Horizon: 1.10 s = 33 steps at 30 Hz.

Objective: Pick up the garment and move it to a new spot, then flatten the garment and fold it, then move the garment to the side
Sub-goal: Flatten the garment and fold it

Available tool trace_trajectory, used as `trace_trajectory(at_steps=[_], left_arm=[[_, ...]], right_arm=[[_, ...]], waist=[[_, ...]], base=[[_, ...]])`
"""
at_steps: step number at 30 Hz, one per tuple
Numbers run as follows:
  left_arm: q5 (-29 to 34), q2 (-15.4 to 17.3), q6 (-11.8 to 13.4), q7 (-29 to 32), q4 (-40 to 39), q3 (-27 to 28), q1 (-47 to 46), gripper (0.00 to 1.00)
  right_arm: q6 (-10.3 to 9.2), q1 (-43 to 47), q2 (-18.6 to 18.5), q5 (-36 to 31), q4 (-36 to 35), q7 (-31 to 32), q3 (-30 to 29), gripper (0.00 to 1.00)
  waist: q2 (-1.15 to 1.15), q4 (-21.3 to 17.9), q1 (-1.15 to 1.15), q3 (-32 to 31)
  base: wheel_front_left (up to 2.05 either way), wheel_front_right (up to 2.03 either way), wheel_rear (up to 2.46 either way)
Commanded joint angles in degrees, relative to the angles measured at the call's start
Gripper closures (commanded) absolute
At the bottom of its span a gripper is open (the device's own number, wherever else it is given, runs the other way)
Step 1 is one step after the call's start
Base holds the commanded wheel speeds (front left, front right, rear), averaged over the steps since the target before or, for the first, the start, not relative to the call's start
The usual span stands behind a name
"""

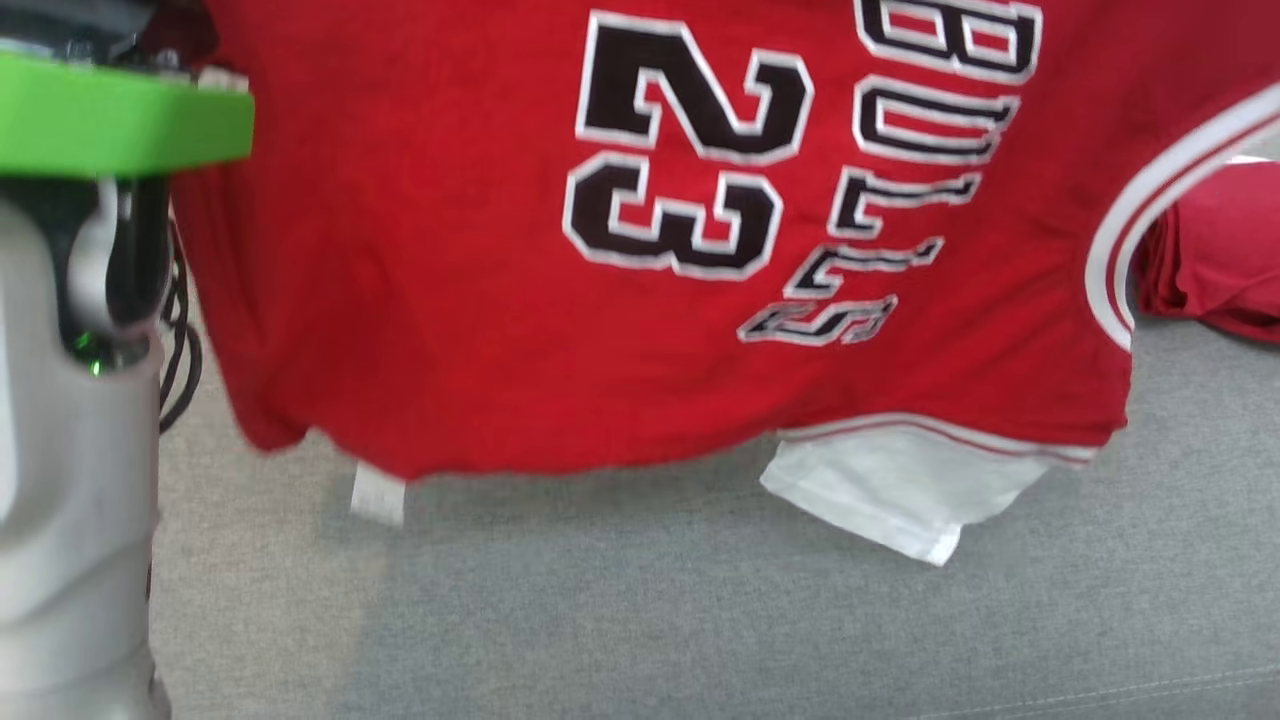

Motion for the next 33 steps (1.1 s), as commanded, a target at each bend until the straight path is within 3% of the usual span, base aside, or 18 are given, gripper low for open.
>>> trace_trajectory(at_steps=[1,9,15,19,26,29,33], left_arm=[[-0.4,-0.5,-0.5,-0.9,3.6,-0.1,-2.7,1.0],[-3.9,-5.1,-3.5,-10.2,31.7,0.8,-19.4,1.0],[-2.4,-3.8,-3.2,-13.1,49.4,1.1,-26.6,1.0],[-2.7,-3.8,-2.9,-14.1,59.3,1.4,-24.9,1.0],[-5.3,-6.5,-3.4,-14.8,71.7,3.1,-16.5,1.0],[-7.0,-7.8,-4.2,-14.9,74.0,4.4,-11.8,1.0],[-7.3,-8.1,-4.6,-14.9,70.7,6.6,-4.8,1.0]], right_arm=[[-0.09,-2.9,-0.2,0.5,2.6,-0.7,1.2,1.0],[-0.1,-22.9,3.3,0.7,23.9,-6.4,9.0,1.0],[-0.1,-31.8,10.5,2.4,39.7,-10.2,14.3,1.0],[-0.09,-29.4,14.5,4.6,48.0,-12.2,19.5,1.0],[-0.09,-18.7,19.1,10.8,57.5,-15.0,26.8,1.0],[-0.09,-12.5,20.0,15.1,58.6,-16.2,28.9,1.0],[-0.08,-4.2,20.0,20.0,56.1,-17.1,30.3,1.0]], waist=[[0.0,0.0,0.0,1.6],[0.0,0.0,0.0,3.3],[0.0,-2.2,0.0,4.3],[0.0,-3.2,0.0,6.0],[0.0,-3.4,0.0,10.9],[0.0,-3.2,0.0,12.1],[0.0,-3.2,0.0,12.7]], base=[[0.0,0.0,0.0],[0.0,0.0,0.0],[0.0,0.0,0.0],[0.0,0.0,0.0],[0.0,0.0,0.0],[0.0,0.0,0.0],[0.0,0.0,0.0]])
